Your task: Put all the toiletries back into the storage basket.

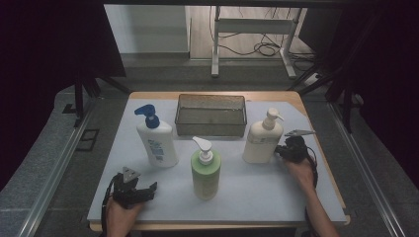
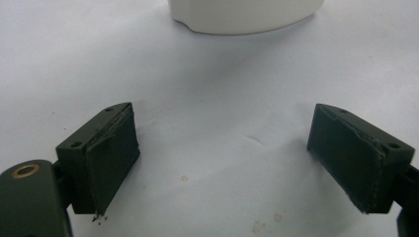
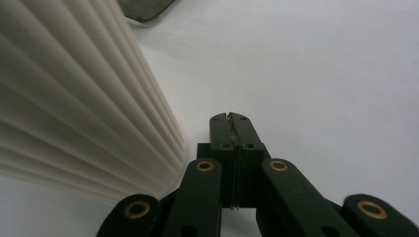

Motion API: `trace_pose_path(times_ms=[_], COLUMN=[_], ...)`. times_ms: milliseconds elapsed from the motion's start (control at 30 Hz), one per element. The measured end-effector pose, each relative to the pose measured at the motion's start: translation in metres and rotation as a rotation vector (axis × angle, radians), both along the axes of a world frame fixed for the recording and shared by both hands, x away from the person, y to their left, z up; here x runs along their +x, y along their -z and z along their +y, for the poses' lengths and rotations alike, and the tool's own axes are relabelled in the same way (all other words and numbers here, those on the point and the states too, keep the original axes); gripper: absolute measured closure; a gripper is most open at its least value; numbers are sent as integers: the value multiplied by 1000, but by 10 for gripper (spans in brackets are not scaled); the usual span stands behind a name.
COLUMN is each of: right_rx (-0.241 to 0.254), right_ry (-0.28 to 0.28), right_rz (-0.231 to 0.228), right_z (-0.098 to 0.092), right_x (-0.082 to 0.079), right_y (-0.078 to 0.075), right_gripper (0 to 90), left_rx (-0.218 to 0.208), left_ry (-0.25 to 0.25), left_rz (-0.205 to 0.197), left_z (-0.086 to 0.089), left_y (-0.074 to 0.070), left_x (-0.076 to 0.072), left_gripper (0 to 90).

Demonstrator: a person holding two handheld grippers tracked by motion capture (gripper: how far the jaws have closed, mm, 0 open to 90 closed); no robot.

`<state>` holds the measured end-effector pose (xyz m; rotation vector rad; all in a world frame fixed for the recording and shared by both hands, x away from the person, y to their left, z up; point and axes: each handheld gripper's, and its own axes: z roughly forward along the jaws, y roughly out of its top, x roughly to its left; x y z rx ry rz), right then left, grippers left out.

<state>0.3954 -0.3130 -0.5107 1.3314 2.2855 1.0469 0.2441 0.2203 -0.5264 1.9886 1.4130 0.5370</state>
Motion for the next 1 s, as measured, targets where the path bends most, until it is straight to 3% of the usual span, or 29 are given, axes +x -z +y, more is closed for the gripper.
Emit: trace_pose_path(times_ms=[233,367,1000], right_rx=[7,4,13], right_ry=[-45,-38,-103], right_rz=[2,2,14], right_z=[5,5,16], right_x=[0,-2,-25], right_y=[0,1,2], right_gripper=[888,894,893], left_rx=[0,0,0], left_ry=[0,0,0], left_rz=[0,0,1], left_z=[0,0,0], left_y=[0,0,0], left_x=[0,0,0], left_gripper=[116,116,116])
